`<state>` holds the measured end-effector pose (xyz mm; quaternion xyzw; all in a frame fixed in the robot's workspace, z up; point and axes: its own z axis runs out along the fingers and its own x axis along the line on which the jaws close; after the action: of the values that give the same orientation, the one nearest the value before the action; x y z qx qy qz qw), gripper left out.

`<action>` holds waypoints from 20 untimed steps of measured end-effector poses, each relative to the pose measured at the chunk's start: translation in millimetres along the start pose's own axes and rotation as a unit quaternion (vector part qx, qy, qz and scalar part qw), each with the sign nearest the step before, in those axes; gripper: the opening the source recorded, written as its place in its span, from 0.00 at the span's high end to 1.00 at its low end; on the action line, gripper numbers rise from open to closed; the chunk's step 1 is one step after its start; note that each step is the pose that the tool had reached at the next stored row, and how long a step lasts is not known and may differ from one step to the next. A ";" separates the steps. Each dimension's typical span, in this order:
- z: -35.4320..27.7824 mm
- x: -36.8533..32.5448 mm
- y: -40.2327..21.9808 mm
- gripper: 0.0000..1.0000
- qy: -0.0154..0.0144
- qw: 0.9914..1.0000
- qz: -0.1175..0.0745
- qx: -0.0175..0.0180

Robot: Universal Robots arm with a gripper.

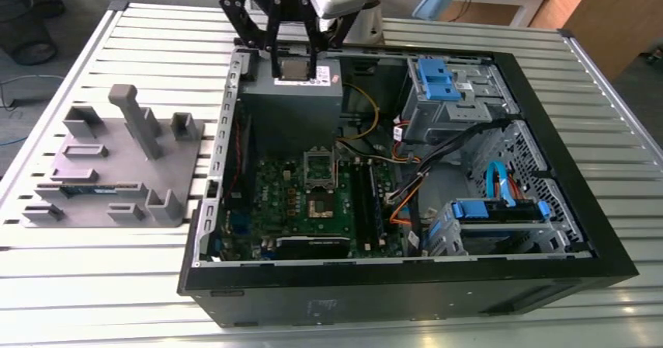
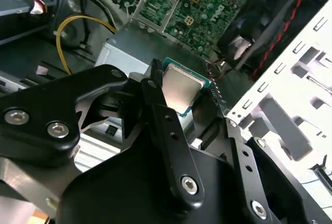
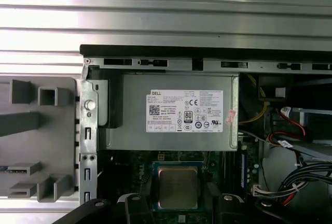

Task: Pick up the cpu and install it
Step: 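Pick up the cpu and move it towards the insertion slot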

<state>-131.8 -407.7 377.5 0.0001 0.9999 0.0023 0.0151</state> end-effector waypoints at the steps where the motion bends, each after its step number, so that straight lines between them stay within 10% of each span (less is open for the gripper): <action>1: 0.1 -3.2 0.0 0.53 0.000 1.000 0.000 0.000; 8: 0.8 -23.9 0.0 0.53 0.000 1.000 0.000 0.000; 20: 2.8 -25.2 -2.0 0.53 0.000 1.000 0.000 0.000</action>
<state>-106.5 -409.7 375.4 0.0001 0.9999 0.0023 0.0150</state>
